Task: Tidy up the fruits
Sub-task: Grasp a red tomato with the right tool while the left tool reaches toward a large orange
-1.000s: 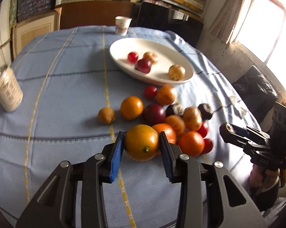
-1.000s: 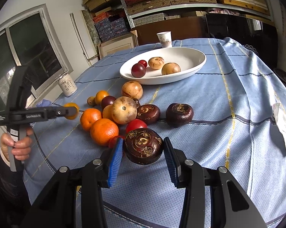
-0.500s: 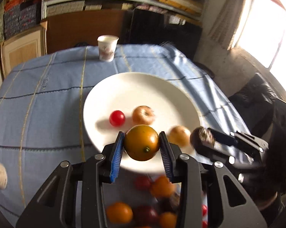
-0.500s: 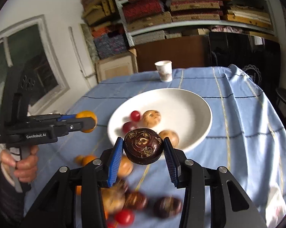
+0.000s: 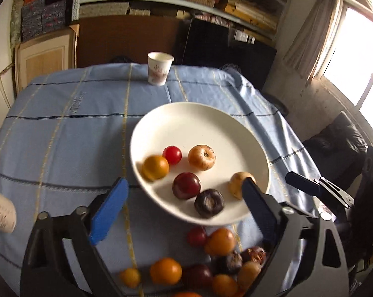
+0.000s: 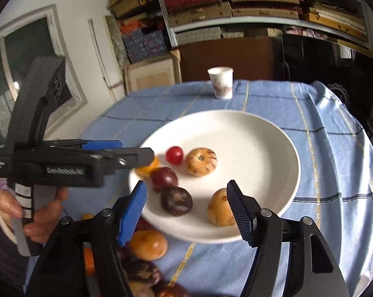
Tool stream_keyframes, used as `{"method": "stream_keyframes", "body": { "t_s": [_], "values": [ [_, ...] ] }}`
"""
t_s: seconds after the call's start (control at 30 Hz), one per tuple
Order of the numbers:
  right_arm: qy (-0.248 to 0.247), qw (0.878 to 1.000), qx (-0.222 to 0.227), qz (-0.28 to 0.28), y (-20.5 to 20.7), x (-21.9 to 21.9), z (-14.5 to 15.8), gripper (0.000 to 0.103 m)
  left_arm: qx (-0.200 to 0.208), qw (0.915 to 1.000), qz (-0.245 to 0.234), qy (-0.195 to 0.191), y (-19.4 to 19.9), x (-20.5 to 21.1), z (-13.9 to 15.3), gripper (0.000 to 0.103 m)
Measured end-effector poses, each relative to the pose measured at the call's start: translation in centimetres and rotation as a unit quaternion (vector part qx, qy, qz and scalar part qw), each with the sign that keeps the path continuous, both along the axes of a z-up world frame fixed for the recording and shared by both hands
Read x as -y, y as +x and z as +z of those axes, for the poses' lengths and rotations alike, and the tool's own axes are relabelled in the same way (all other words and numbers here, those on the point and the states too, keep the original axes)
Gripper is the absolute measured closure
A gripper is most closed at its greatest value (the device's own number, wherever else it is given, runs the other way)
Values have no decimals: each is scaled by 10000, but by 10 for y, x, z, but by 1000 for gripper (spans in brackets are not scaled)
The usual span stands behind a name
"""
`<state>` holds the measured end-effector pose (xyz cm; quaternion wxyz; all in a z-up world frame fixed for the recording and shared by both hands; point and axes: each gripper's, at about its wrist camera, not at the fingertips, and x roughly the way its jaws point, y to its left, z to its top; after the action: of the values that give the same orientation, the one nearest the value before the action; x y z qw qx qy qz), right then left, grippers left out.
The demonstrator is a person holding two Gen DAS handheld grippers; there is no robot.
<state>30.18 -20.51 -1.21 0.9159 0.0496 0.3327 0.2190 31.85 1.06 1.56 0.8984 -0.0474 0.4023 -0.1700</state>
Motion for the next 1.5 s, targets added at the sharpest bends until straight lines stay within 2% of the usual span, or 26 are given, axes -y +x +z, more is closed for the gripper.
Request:
{"method": "stream_keyframes", "body": {
  "t_s": [0.1,0.2,0.37,0.5,0.6,0.73,0.83,1.03,1.5],
  "values": [
    [166,9997,141,-122,-28,15,7,32,231,9997,108,33,-42,-14,3,6],
    [207,9992,168,-286,-60,30,-1,32,254,9994,216,65,-85,-27,-7,6],
    [311,9989,-148,-314,-109,42,-23,32,63,9998,136,146,-150,-36,-42,6],
    [141,9993,-351,-35,-142,33,-37,33,43,9998,93,147,-178,-38,-65,6],
    [-176,9987,-411,224,-156,18,-43,42,39,9998,96,177,-186,-38,-74,6],
    [-276,9974,-477,471,-160,1,-47,54,210,9994,60,258,-194,-35,-77,6],
    [-346,9962,-606,516,-155,-6,-53,57,202,9992,-7,347,-194,-31,-80,6],
    [-465,9937,-851,558,-152,-12,-64,64,208,9993,-64,293,-193,-31,-80,6],
    [-528,9921,-979,579,-144,-21,-66,73,160,9997,-30,188,-191,-34,-80,6]
  ]
}}
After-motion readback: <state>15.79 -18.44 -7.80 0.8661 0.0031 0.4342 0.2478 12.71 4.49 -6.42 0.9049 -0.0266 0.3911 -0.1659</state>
